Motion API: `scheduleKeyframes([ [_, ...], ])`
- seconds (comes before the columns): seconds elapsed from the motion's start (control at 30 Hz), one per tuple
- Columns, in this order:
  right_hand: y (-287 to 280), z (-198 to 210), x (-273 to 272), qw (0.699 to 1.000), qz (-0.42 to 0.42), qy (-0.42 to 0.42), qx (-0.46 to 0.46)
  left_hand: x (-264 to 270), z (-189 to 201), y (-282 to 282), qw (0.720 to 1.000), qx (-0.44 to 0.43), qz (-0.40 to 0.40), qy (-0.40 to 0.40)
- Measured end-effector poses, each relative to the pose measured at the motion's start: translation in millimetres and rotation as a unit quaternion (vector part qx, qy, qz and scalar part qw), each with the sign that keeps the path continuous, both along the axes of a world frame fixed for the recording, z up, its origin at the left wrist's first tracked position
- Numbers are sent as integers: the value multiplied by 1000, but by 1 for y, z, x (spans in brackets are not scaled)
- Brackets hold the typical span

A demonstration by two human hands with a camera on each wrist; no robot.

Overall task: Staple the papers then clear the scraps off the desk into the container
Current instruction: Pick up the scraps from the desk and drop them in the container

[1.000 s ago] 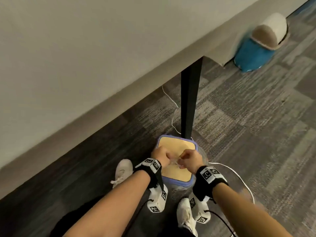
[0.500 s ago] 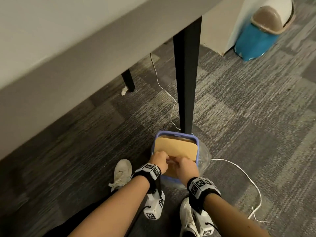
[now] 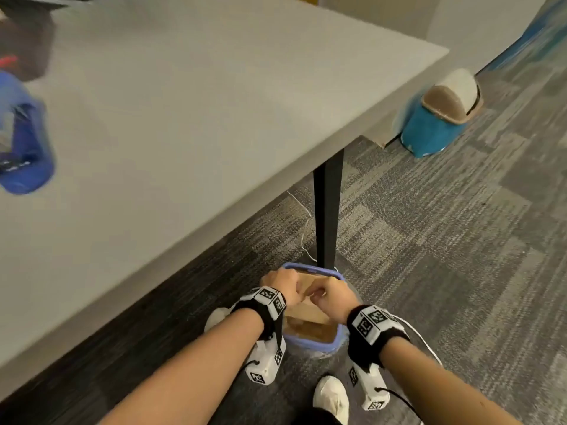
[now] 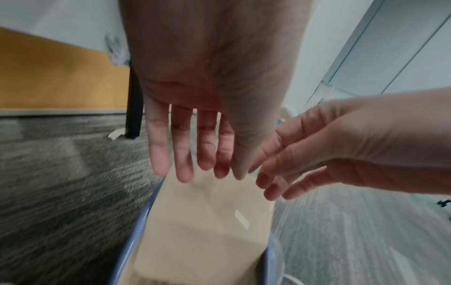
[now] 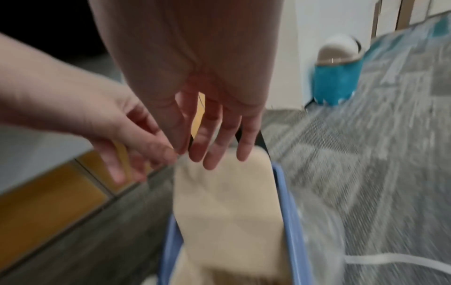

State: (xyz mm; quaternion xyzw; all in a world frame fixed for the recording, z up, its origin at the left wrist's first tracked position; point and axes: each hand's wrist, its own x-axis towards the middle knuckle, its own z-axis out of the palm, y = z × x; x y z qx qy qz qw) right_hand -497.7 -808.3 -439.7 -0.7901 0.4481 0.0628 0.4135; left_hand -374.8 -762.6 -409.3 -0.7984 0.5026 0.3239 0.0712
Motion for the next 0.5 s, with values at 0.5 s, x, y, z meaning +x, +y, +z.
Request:
scheduleKeyframes([
  [0.5,105,402,-12,973,164,-48,-155,-39,300,173,927,-327,32,181],
])
